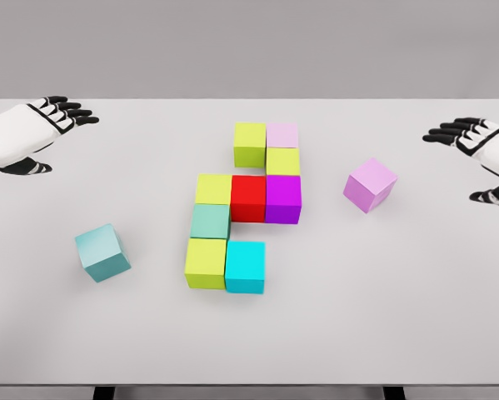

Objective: Assemble the squares on the desktop into the number 2

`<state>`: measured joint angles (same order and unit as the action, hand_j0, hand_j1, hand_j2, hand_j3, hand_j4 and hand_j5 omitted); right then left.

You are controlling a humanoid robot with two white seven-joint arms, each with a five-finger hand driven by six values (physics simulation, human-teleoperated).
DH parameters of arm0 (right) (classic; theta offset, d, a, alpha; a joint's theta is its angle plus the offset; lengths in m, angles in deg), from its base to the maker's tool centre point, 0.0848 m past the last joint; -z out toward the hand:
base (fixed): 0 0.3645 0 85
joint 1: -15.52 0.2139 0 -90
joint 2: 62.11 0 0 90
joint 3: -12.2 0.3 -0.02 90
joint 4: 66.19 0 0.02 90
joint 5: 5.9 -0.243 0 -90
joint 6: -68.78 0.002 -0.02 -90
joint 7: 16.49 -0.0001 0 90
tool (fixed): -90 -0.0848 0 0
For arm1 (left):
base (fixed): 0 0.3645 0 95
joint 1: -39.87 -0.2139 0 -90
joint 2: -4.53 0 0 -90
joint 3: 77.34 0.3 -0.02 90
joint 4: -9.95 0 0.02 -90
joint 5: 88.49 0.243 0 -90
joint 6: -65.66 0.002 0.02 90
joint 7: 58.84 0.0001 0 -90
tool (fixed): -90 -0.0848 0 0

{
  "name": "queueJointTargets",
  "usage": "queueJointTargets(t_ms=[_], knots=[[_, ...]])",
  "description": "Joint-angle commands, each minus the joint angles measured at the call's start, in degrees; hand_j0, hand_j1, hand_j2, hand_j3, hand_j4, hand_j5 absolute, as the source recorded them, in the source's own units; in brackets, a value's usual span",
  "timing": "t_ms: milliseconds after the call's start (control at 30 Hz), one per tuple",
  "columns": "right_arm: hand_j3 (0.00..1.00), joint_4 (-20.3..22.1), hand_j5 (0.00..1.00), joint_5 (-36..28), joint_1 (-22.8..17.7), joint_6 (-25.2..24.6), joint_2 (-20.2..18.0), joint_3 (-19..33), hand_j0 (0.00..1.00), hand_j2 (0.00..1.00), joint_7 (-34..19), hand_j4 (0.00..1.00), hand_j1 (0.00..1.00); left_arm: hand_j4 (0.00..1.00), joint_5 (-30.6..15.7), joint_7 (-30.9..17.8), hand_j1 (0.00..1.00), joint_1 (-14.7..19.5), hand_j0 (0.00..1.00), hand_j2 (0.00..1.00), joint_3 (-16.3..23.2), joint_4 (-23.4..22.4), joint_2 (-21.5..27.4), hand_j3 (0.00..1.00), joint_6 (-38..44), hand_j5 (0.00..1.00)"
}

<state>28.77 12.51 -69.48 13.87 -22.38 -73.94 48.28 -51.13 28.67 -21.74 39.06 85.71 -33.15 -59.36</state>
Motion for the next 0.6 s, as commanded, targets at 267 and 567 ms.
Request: queueJointTargets(t_ms=[267, 567], knots=[[1.0, -4.5, 1.0, -7.2, 18.0, -0.1, -3.8, -25.6, 1.0, 1.0, 2.8, 1.0, 1.0, 1.0, 3.4, -3.9, 1.0, 0.8, 1.0, 1.0, 0.6, 1.4, 1.6, 1.0, 0.0, 1.0], [1.0, -22.4, 1.0, -10.0, 50.7, -0.1, -3.4, -58.5, 1.0, 1.0, -5.2, 1.0, 1.0, 1.0, 3.3, -4.9, 1.0, 0.8, 1.0, 1.0, 8.5, 8.2, 8.2, 1.0, 0.0, 1.0]])
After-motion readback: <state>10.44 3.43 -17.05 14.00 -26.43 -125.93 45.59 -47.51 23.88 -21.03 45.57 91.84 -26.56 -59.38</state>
